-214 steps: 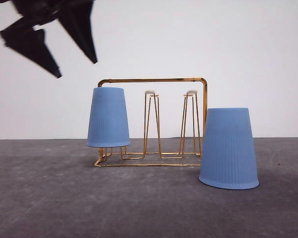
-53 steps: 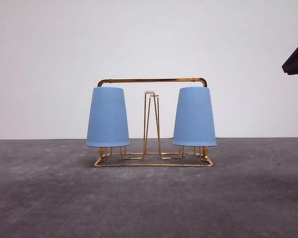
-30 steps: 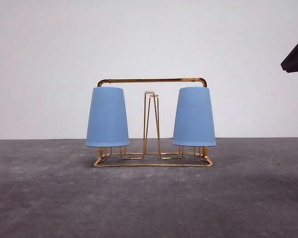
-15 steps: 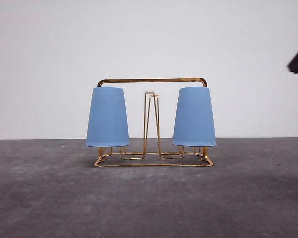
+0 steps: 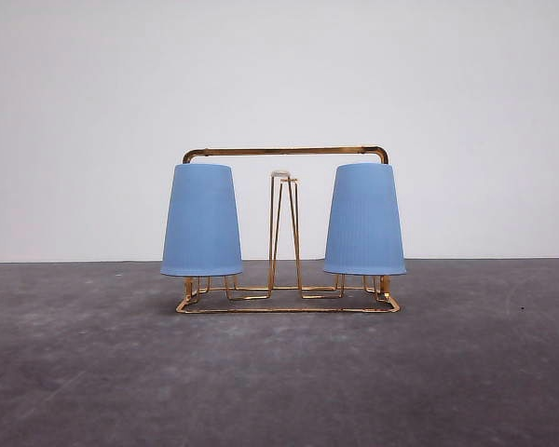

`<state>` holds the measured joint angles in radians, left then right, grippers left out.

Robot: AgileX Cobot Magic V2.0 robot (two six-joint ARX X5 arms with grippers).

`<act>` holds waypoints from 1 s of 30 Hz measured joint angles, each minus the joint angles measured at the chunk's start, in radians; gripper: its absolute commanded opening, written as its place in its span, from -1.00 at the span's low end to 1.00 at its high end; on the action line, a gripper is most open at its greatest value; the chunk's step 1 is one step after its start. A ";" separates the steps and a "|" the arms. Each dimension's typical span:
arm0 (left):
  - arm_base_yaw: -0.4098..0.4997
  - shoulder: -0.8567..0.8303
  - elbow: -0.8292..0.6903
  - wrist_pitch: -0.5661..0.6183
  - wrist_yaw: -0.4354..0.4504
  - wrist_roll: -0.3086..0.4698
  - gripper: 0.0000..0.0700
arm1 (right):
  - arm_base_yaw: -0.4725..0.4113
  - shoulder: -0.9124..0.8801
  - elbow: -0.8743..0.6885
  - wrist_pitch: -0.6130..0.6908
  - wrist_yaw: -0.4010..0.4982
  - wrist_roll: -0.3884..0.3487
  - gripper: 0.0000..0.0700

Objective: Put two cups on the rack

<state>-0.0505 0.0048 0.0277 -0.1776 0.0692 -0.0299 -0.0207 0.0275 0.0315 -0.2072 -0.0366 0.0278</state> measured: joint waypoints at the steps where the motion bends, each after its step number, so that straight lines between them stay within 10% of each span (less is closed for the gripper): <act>1: 0.000 0.000 0.000 0.000 0.000 0.000 -1.00 | -0.002 -0.018 -0.009 0.020 0.006 0.008 -0.90; 30: 0.000 0.001 0.000 0.000 0.000 0.000 -1.00 | -0.002 -0.025 -0.017 0.039 0.012 0.029 -0.90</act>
<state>-0.0502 0.0055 0.0277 -0.1776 0.0692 -0.0303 -0.0227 0.0025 0.0147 -0.1677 -0.0250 0.0566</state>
